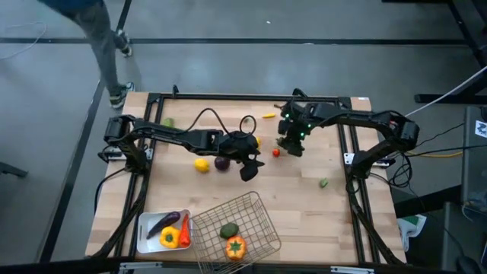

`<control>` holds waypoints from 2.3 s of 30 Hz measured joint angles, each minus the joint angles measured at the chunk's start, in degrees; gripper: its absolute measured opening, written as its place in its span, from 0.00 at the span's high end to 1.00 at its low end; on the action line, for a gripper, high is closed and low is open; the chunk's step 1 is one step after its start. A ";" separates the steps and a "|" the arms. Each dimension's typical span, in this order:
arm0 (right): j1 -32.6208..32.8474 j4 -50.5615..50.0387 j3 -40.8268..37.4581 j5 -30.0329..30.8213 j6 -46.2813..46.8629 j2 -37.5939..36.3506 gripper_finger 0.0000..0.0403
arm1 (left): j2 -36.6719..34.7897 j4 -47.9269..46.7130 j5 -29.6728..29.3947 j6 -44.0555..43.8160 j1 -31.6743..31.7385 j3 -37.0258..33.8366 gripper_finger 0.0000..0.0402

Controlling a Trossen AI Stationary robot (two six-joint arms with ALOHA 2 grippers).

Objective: Sort produce into baskets
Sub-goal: Put the green chili into the white basket

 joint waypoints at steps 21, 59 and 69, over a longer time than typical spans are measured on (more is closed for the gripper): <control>17.83 8.69 2.57 8.34 -0.03 -0.01 0.60 | 1.26 4.31 -1.33 11.87 -0.50 0.00 0.41; 19.33 12.64 2.51 8.32 0.61 -0.01 0.60 | 1.22 1.39 -2.48 12.07 -1.03 0.00 0.98; 19.33 12.40 2.51 8.30 2.37 -0.01 0.52 | 1.22 1.50 -2.48 12.08 -1.03 0.00 0.96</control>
